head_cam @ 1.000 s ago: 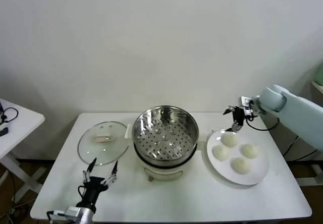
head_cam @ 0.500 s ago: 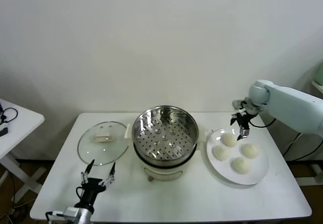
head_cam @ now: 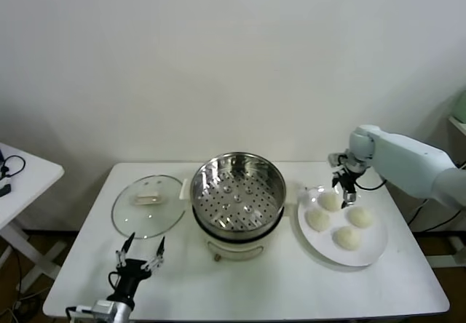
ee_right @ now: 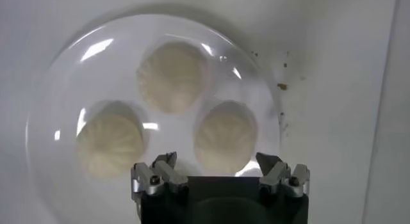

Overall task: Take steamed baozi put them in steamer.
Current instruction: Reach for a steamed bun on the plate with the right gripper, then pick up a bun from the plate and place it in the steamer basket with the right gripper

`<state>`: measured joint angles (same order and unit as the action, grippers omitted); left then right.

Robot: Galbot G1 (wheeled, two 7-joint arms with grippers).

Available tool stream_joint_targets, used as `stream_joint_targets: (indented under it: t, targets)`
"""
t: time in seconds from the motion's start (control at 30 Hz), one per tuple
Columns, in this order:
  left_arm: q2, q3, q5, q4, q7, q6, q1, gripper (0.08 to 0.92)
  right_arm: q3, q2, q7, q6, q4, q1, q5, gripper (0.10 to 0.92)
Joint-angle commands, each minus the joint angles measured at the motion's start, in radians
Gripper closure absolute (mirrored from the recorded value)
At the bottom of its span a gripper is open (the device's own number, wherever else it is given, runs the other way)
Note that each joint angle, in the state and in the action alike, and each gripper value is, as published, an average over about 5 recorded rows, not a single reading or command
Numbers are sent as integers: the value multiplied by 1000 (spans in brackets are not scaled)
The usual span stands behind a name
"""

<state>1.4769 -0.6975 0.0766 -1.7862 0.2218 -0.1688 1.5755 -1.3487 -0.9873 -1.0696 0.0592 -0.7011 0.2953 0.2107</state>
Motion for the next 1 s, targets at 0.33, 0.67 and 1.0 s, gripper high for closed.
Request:
stream_joint_targets:
  t: [0.33, 0.67, 1.0]
  targets:
    - [-11, -3, -1, 16, -2, -5, -1, 177, 81, -41, 25, -9, 75, -60, -54, 306]
    - [-13, -6, 0, 16, -3, -10, -1, 177, 47, -32, 12, -19, 26, -17, -63, 426]
    - [-8, -3, -4, 12, -6, -11, 2, 177, -201, 40, -49, -87, -265, 370, 102, 448]
